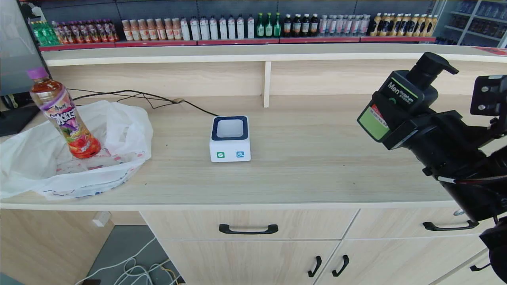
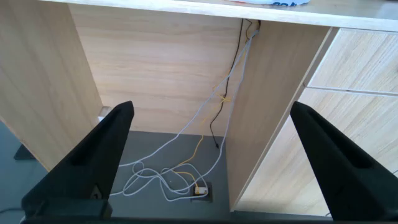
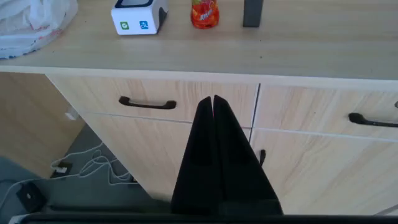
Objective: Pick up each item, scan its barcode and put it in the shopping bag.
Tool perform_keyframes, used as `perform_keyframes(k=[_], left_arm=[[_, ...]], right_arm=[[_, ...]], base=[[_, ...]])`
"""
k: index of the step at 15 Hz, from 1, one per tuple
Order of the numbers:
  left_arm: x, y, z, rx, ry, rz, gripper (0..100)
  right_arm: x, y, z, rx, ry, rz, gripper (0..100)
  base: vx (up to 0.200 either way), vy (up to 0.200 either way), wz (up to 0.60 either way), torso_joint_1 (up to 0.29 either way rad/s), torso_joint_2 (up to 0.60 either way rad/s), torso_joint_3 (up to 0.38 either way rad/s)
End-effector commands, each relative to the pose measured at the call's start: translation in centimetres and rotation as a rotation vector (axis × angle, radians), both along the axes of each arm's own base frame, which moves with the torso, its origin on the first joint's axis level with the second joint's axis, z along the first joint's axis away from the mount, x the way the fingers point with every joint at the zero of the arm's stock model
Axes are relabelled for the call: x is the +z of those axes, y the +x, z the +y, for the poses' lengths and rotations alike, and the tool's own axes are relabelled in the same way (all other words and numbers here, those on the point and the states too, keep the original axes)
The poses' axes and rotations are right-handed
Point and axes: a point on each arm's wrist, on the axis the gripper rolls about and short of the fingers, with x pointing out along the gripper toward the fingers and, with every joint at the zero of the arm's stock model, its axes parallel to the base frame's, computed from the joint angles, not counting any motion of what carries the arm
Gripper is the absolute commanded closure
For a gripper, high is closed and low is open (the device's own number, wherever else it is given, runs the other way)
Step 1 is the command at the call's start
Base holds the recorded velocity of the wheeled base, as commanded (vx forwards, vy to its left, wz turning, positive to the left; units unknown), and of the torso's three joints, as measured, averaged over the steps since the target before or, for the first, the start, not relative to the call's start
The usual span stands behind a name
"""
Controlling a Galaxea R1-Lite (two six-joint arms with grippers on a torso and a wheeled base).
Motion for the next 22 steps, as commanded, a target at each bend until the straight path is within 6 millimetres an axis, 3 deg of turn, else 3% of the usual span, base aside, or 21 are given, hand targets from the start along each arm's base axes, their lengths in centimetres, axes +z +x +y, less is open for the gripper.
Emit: perform_keyframes(k=[1, 3, 7, 9, 12, 15, 16, 22], left_arm=[[0.0, 0.0, 0.0, 0.0, 0.0, 0.0, 0], [0.0, 0.0, 0.0, 0.0, 0.0, 0.0, 0], [0.0, 0.0, 0.0, 0.0, -0.001, 0.0, 0], [0.0, 0.0, 0.0, 0.0, -0.001, 0.0, 0], [0.0, 0.0, 0.0, 0.0, 0.0, 0.0, 0], [0.0, 0.0, 0.0, 0.0, -0.001, 0.0, 0], [0.0, 0.0, 0.0, 0.0, 0.0, 0.0, 0], [0.0, 0.0, 0.0, 0.0, 0.0, 0.0, 0]], right_arm=[[0.7, 9.0, 2.3, 0.074, -0.027, 0.07, 100], [0.7, 13.0, 3.3, 0.075, -0.006, -0.012, 100], [0.1, 17.9, 4.6, 0.082, 0.023, -0.175, 100], [0.4, 19.3, 4.9, 0.076, 0.034, -0.256, 100], [0.8, 19.8, 5.0, 0.079, 0.022, -0.274, 100], [-0.2, 20.6, 5.2, 0.076, 0.012, -0.237, 100], [-0.3, 21.0, 5.3, 0.076, 0.012, -0.236, 0], [-0.4, 24.5, 5.6, 0.061, 0.016, -0.264, 0]], base=[[0.0, 0.0, 0.0, 0.0, 0.0, 0.0], [0.0, 0.0, 0.0, 0.0, 0.0, 0.0], [0.0, 0.0, 0.0, 0.0, 0.0, 0.0], [0.0, 0.0, 0.0, 0.0, 0.0, 0.0], [0.0, 0.0, 0.0, 0.0, 0.0, 0.0], [0.0, 0.0, 0.0, 0.0, 0.0, 0.0], [0.0, 0.0, 0.0, 0.0, 0.0, 0.0], [0.0, 0.0, 0.0, 0.0, 0.0, 0.0]])
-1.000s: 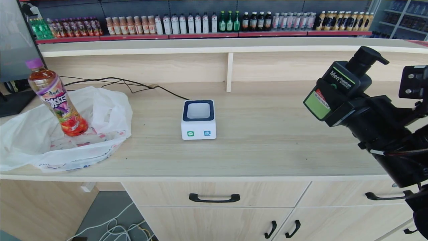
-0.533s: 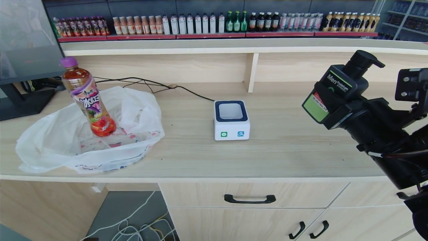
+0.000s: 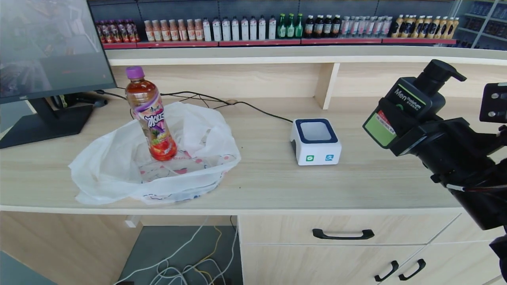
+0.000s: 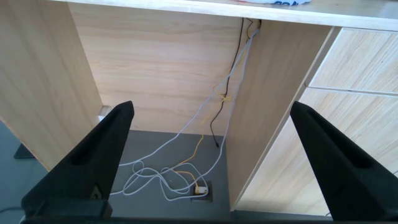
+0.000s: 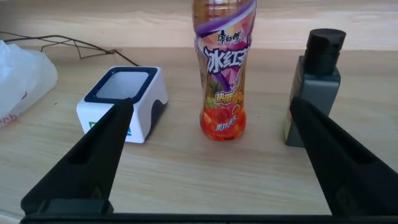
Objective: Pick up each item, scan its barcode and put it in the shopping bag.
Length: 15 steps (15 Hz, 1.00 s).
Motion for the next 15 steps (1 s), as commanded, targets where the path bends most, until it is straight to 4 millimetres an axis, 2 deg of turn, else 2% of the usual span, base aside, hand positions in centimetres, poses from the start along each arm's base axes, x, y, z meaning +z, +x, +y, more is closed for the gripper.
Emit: perform_keyframes(k=[1, 5, 8, 11, 15], left_arm=[[0.0, 0.0, 0.0, 0.001, -0.001, 0.0, 0], [0.0, 0.0, 0.0, 0.001, 0.0, 0.0, 0], [0.0, 0.0, 0.0, 0.001, -0.001, 0.0, 0], [0.0, 0.0, 0.0, 0.001, -0.001, 0.0, 0], [0.0, 0.0, 0.0, 0.001, 0.0, 0.0, 0]], right_arm=[[-0.1, 2.1, 0.5, 0.002, 0.002, -0.006, 0], [-0.8, 4.2, 1.1, 0.006, 0.001, -0.005, 0], [-1.0, 6.0, 2.4, 0.032, 0.004, -0.023, 0], [-1.4, 8.3, 3.0, 0.027, 0.005, -0.039, 0], [-1.6, 9.7, 3.3, 0.02, 0.009, -0.05, 0]], base=[[0.0, 0.0, 0.0, 0.0, 0.0, 0.0], [0.0, 0.0, 0.0, 0.0, 0.0, 0.0], [0.0, 0.0, 0.0, 0.0, 0.0, 0.0], [0.0, 0.0, 0.0, 0.0, 0.0, 0.0], [0.0, 0.0, 0.0, 0.0, 0.0, 0.0]])
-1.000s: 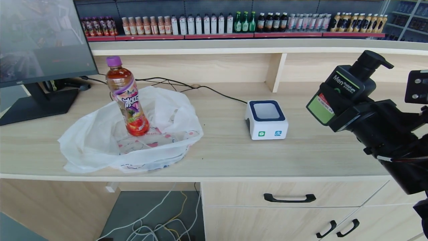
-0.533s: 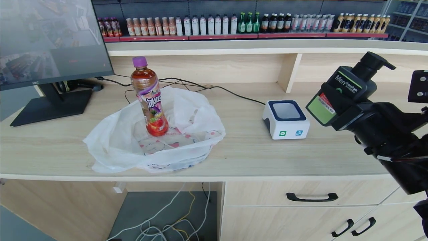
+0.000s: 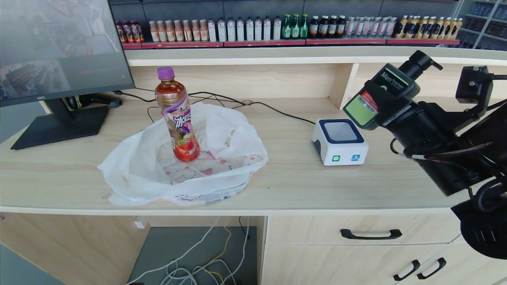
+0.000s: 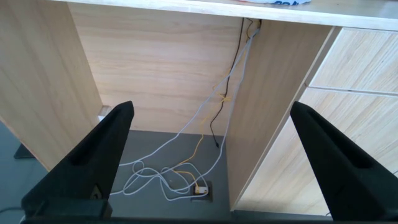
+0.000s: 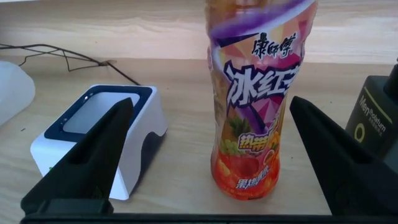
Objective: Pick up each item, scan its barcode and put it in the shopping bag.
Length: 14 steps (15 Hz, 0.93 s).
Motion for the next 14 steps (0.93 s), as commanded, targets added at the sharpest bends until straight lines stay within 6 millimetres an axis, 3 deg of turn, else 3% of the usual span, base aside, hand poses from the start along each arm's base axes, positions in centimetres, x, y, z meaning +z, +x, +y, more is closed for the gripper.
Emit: perform_keyframes(k=[1, 14], left_arm=[[0.0, 0.0, 0.0, 0.0, 0.0, 0.0, 0], [0.0, 0.0, 0.0, 0.0, -0.001, 0.0, 0]], right_arm=[[-0.4, 0.8, 0.2, -0.012, 0.003, 0.001, 0], [-0.4, 2.6, -0.9, -0.061, 0.012, 0.018, 0]], base=[[0.0, 0.0, 0.0, 0.0, 0.0, 0.0], [0.0, 0.0, 0.0, 0.0, 0.0, 0.0]])
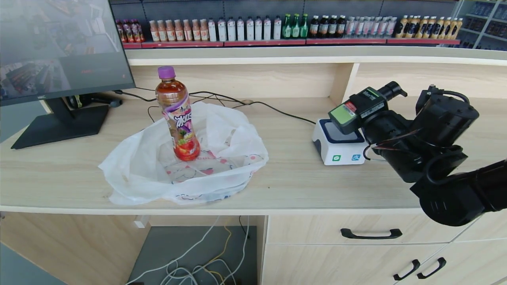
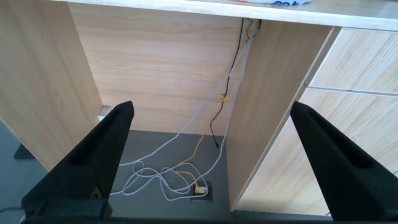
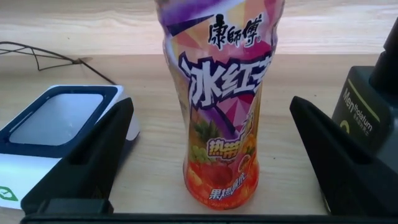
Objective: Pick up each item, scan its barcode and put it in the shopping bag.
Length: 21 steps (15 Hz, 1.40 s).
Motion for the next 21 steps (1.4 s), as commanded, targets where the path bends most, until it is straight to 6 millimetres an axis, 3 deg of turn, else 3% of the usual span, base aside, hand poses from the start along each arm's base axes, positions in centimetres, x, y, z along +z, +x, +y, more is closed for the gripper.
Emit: perform_keyframes(k=[1, 6, 11, 21], left_arm=[[0.0, 0.0, 0.0, 0.0, -0.001, 0.0, 0], [0.0, 0.0, 0.0, 0.0, -0.001, 0.0, 0], [0.0, 0.0, 0.0, 0.0, -0.001, 0.0, 0], [0.0, 0.0, 0.0, 0.0, 0.0, 0.0, 0]], right_arm=[[0.2, 0.3, 0.0, -0.002, 0.001, 0.003, 0], [0.8, 1.8, 0.0, -0.008, -0.002, 0.013, 0], [-0.2, 2.8, 0.0, -0.005, 0.017, 0.031, 0], [1.4, 4.7, 0.1, -0.01, 0.039, -0.001, 0]], base=[[0.0, 0.0, 0.0, 0.0, 0.0, 0.0], [0.0, 0.0, 0.0, 0.0, 0.0, 0.0], [0.0, 0.0, 0.0, 0.0, 0.0, 0.0], [0.0, 0.0, 0.0, 0.0, 0.0, 0.0]])
